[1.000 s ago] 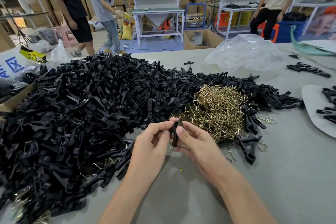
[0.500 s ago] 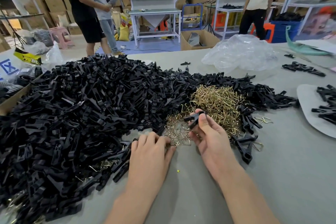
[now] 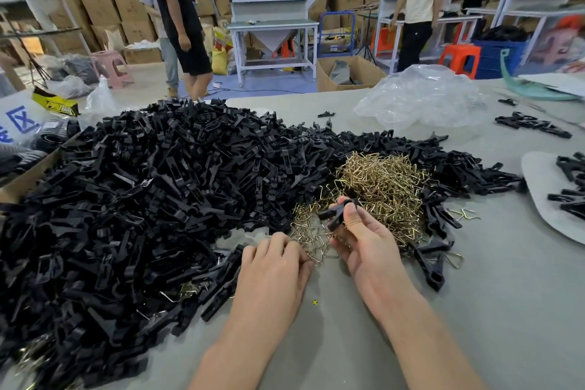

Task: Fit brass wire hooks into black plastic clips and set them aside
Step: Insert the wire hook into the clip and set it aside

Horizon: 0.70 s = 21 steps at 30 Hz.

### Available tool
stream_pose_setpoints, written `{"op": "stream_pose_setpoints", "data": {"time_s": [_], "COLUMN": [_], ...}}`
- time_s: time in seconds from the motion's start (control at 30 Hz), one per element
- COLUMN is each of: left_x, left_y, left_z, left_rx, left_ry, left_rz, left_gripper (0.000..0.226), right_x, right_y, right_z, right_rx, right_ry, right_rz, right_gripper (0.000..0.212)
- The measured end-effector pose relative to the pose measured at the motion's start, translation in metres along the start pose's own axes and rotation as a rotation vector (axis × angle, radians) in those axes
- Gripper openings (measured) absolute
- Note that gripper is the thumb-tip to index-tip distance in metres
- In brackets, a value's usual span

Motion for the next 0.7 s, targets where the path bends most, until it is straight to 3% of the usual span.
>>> {"op": "stream_pose_setpoints", "data": {"time_s": [0.17,0.33,0.53,0.7], "left_x": [-0.011,-0.008,-0.015,-0.017], "left_y": [-0.004,0.013,0.017,0.015], "left_z": [0.001,-0.003,-0.003,-0.002], "left_rx": [0.038,-0.203,-0.226,-0.167], "left_ry": [-0.112,-0.209,-0.31,-0.281], "left_rz": [-0.104,-0.584,-0.744,-0.64], "left_gripper": [0.017,0.016,0.03,0.023], "right_x": [-0.001,0.012,0.021,0.023], "right_y": [-0.001,-0.007,-0.007,-0.011], "right_z": [0.002,-0.003,-0.009,-0.01], "right_rx": [0.007,0.11,0.163,0.22], "right_ry": [0.016,0.177,0.226,0.265], "right_rz": [0.019,0.059,0.152,0.235], "right_gripper": [0.017,0.017,0.022,0.025]}}
Point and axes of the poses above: each hand's wrist, its own z-axis towards the middle knuckle, its own x-axis out of the palm, y = z × x, the point moved 7 cm from there along z, towards the middle knuckle, and after that the axes turned 9 degrees about x, right-handed, at the moved point
